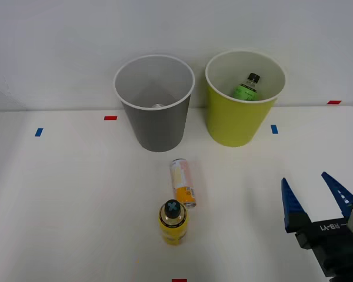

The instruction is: Put cans in the gray bin, plastic bottles in the light green bin

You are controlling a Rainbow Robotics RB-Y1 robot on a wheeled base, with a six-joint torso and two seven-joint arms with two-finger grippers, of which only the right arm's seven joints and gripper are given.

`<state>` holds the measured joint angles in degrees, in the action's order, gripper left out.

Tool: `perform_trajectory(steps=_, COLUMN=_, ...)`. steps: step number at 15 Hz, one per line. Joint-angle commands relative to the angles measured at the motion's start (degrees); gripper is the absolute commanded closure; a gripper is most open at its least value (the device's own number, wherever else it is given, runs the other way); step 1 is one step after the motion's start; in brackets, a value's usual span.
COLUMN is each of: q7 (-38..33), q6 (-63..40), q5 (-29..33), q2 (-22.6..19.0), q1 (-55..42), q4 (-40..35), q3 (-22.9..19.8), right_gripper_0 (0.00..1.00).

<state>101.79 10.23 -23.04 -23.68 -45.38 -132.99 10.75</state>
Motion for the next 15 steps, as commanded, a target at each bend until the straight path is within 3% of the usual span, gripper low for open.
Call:
perform_trajectory(steps=1, q7=-7.7, q6=0.1, q5=7.7, q2=1.3, q1=-2.9, q4=0.1, q3=0.6, right_gripper_0=0.27)
perform_trajectory(steps=4, q7=-16.6, q6=1.0, q5=17.2, q2=5.8, q1=-4.7, q4=2.3, q3=0.8, right_gripper_0=0.27)
perform_trajectory(steps=9, q7=-30.0, q6=15.7, q5=32.4, q2=13.0, q1=-7.8, q4=12.5, q3=0.7, right_gripper_0=0.27)
perform_trajectory(steps=12, q7=-37.8, q6=23.7, q5=40.3, q2=17.2, q1=-9.1, q4=18.8, q3=-1.4, right_gripper_0=0.34)
perform_trajectory(steps=15, q7=-44.7, q6=29.4, q5=47.9, q2=21.8, q1=-8.8, q4=24.4, q3=-4.4, right_gripper_0=0.34)
